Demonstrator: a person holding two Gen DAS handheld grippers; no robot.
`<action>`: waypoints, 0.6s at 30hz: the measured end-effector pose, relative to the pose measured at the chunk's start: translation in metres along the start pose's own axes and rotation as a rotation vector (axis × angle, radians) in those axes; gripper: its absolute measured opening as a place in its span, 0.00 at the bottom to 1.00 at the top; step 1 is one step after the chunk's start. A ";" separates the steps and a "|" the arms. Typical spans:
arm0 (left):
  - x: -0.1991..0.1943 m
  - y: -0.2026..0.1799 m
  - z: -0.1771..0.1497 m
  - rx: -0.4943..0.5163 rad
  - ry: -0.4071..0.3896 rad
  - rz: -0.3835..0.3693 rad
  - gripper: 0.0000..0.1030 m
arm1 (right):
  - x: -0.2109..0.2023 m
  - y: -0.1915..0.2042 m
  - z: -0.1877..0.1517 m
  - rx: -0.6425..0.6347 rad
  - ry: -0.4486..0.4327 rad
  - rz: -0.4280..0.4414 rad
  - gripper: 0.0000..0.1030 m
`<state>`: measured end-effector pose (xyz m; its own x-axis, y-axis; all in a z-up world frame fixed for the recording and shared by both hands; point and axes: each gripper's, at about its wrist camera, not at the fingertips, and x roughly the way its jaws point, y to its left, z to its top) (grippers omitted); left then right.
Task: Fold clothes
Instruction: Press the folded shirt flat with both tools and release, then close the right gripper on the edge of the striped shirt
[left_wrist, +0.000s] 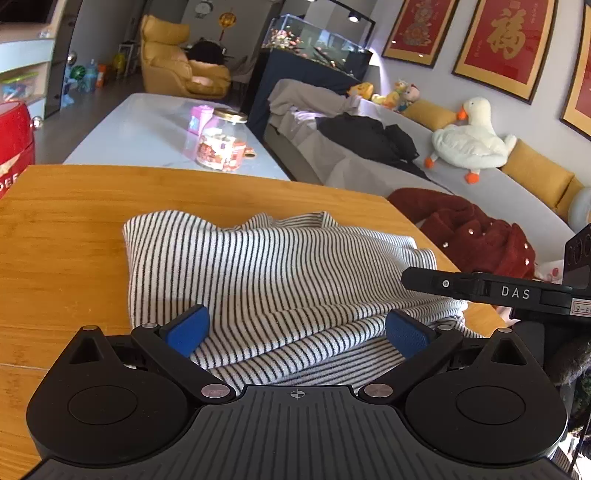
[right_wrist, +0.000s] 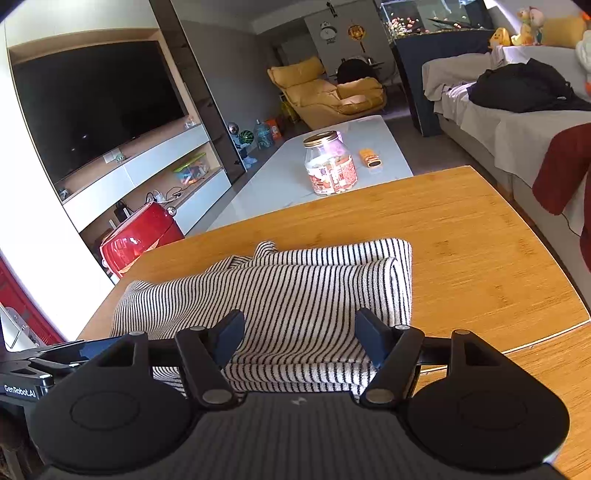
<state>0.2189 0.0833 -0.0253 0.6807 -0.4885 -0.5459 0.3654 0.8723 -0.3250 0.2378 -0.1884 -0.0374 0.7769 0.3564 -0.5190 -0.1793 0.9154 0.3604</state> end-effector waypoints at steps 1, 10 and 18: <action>-0.001 0.001 0.002 -0.003 0.001 -0.006 1.00 | 0.000 0.000 -0.001 0.000 -0.001 0.000 0.66; -0.008 0.005 0.015 -0.029 0.014 -0.060 1.00 | 0.001 0.007 -0.004 -0.042 -0.007 -0.003 0.74; 0.030 0.034 0.037 -0.088 0.054 -0.019 1.00 | 0.004 0.010 0.010 -0.090 0.026 -0.046 0.61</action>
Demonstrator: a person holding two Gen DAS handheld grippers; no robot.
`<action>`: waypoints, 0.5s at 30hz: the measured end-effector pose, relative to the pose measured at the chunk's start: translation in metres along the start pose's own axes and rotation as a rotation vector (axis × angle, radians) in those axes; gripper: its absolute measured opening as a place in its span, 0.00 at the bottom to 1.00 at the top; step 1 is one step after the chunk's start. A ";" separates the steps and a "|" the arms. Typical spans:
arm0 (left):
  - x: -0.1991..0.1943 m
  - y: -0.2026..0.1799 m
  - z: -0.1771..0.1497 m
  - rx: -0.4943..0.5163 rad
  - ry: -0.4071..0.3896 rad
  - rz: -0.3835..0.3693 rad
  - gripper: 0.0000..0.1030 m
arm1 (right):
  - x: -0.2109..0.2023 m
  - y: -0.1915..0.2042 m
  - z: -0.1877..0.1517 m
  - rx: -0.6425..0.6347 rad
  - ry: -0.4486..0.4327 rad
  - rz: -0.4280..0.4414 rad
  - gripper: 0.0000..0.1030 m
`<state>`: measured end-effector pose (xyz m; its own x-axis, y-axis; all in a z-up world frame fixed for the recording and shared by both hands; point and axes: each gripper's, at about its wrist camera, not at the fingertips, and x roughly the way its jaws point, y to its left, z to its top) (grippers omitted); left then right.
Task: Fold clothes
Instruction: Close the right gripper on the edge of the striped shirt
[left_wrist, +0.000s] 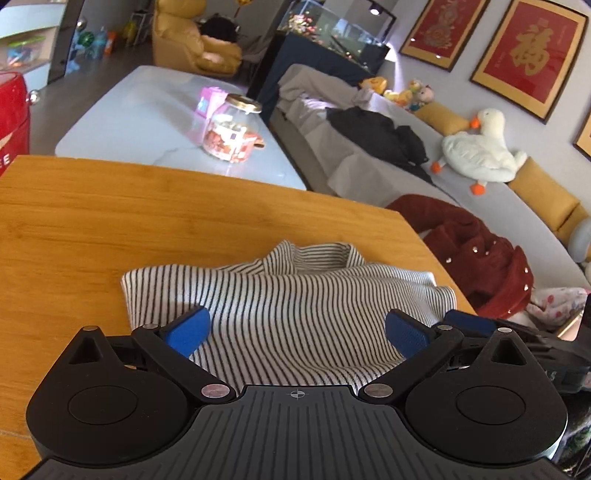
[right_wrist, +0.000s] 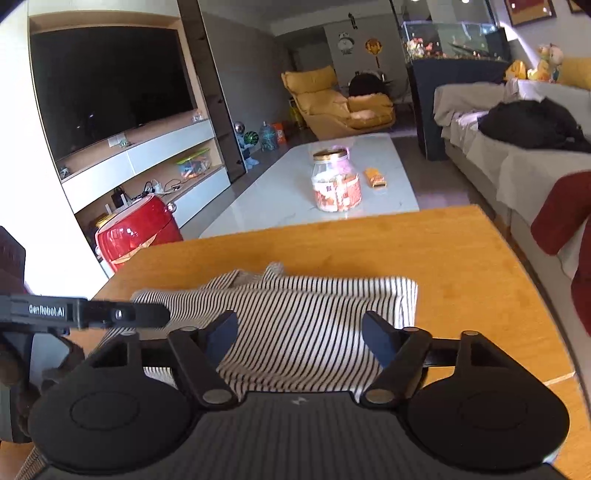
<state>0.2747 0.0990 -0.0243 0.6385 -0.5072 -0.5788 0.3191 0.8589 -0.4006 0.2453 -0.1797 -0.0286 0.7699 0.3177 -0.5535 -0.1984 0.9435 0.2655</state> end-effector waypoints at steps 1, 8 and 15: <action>0.000 -0.001 -0.001 0.009 0.001 0.006 1.00 | 0.001 -0.002 0.002 0.000 0.002 -0.010 0.47; -0.003 0.002 -0.004 -0.005 -0.010 -0.008 1.00 | 0.006 -0.014 0.013 0.003 0.016 -0.079 0.30; -0.009 0.004 -0.005 -0.027 -0.030 -0.031 1.00 | 0.009 -0.023 0.023 -0.014 0.025 -0.131 0.37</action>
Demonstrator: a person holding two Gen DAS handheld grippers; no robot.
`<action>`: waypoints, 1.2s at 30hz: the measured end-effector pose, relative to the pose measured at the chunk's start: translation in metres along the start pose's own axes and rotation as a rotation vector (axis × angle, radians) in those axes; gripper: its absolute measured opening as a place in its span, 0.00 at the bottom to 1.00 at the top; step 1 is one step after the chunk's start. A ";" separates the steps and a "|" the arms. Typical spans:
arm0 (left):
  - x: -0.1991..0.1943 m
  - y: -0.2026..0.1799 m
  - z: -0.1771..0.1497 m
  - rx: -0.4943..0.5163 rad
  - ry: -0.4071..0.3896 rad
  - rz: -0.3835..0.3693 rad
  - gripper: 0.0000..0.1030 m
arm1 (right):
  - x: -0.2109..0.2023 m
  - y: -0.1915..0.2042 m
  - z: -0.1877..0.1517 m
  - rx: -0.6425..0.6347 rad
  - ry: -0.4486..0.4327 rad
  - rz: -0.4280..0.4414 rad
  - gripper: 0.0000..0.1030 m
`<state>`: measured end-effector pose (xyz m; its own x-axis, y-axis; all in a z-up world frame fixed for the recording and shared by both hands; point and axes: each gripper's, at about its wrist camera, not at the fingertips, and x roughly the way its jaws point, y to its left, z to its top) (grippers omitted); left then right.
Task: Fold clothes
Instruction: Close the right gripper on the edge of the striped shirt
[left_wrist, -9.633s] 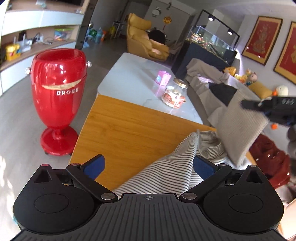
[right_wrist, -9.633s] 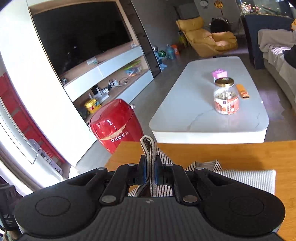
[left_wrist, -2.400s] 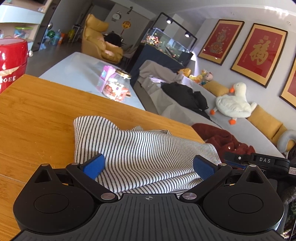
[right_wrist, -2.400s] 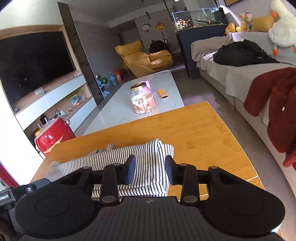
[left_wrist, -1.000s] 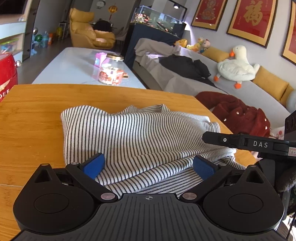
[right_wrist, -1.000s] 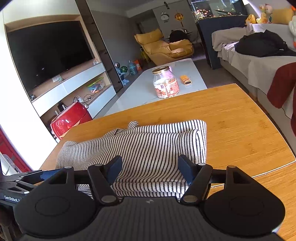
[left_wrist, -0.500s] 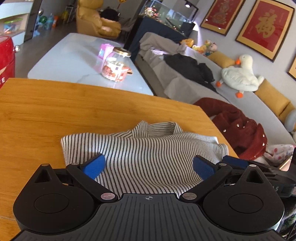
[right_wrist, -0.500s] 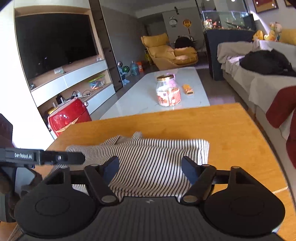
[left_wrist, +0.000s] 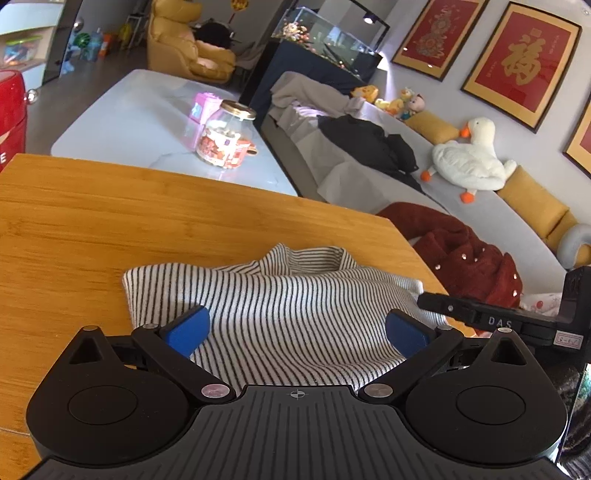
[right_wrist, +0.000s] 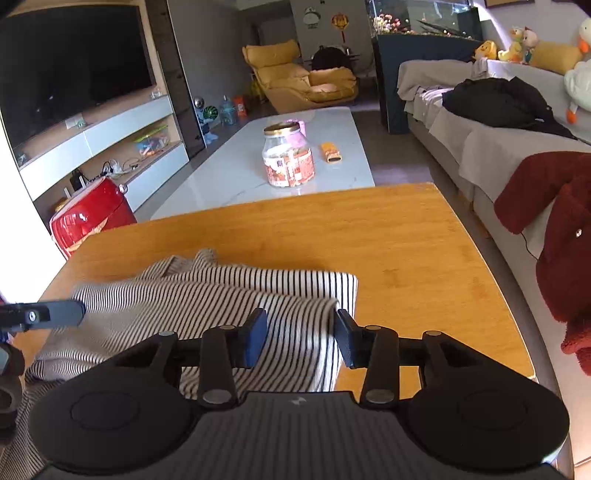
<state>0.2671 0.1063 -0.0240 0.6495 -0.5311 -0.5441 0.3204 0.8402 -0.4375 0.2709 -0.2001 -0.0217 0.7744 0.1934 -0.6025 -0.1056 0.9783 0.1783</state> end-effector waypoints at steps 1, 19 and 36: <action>-0.001 -0.001 0.000 0.000 -0.004 0.004 1.00 | 0.000 0.000 0.001 -0.010 -0.001 -0.001 0.21; -0.009 -0.004 -0.003 0.046 -0.006 0.050 1.00 | 0.004 -0.001 0.009 -0.072 0.011 -0.031 0.09; -0.101 0.014 -0.006 -0.076 -0.098 0.175 1.00 | 0.098 0.073 0.060 -0.118 0.174 0.190 0.04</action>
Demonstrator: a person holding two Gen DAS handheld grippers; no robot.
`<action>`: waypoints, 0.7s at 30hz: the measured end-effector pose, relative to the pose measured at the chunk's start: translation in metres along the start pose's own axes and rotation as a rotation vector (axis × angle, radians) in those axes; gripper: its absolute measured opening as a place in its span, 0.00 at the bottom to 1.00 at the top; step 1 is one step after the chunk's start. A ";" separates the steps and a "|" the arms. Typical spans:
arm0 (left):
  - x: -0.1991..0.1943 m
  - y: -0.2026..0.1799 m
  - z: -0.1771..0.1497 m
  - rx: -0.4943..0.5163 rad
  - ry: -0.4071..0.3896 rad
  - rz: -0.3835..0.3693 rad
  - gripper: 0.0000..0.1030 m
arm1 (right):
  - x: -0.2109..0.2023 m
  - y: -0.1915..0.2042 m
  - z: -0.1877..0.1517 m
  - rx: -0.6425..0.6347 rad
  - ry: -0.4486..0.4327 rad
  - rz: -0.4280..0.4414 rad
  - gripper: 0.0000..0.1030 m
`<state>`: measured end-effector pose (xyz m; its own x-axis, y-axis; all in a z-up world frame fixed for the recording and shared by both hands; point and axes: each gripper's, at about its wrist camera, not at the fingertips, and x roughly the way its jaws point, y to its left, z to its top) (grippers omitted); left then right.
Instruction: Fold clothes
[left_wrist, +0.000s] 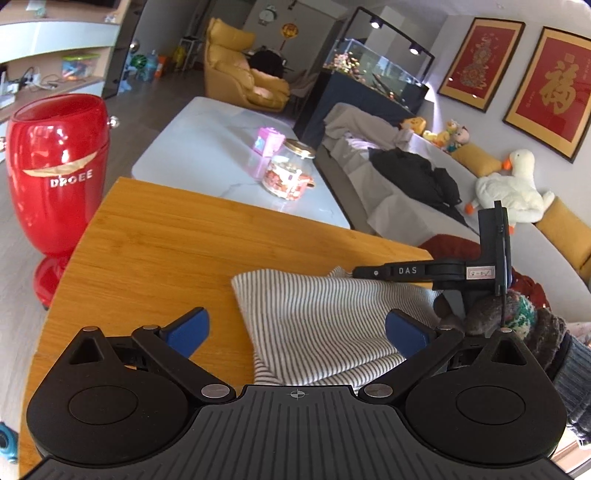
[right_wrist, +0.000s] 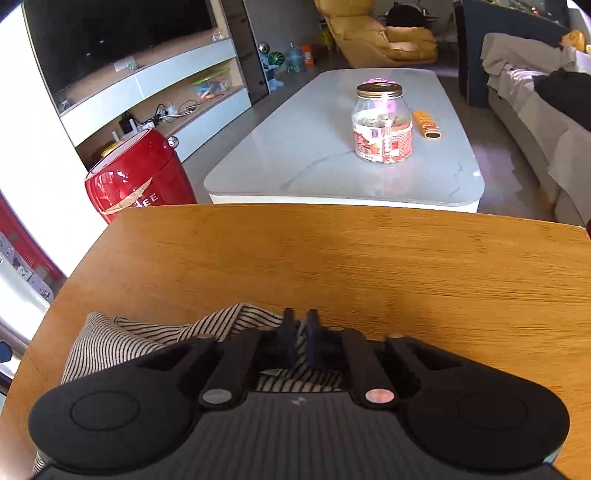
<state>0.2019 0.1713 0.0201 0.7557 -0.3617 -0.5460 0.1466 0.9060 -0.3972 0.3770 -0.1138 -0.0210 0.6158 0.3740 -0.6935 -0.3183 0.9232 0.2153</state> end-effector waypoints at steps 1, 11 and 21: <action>-0.004 0.005 0.001 -0.014 -0.007 0.004 1.00 | -0.003 0.003 0.000 -0.014 -0.013 -0.005 0.04; -0.024 0.009 0.022 -0.057 -0.074 -0.093 1.00 | -0.172 0.051 -0.092 -0.104 -0.101 0.183 0.04; 0.008 -0.052 -0.006 0.162 0.071 -0.153 1.00 | -0.183 0.055 -0.162 -0.061 -0.015 0.209 0.13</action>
<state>0.1962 0.1203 0.0316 0.6710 -0.5071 -0.5409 0.3610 0.8607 -0.3590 0.1300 -0.1455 0.0063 0.5425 0.5587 -0.6273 -0.4832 0.8184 0.3110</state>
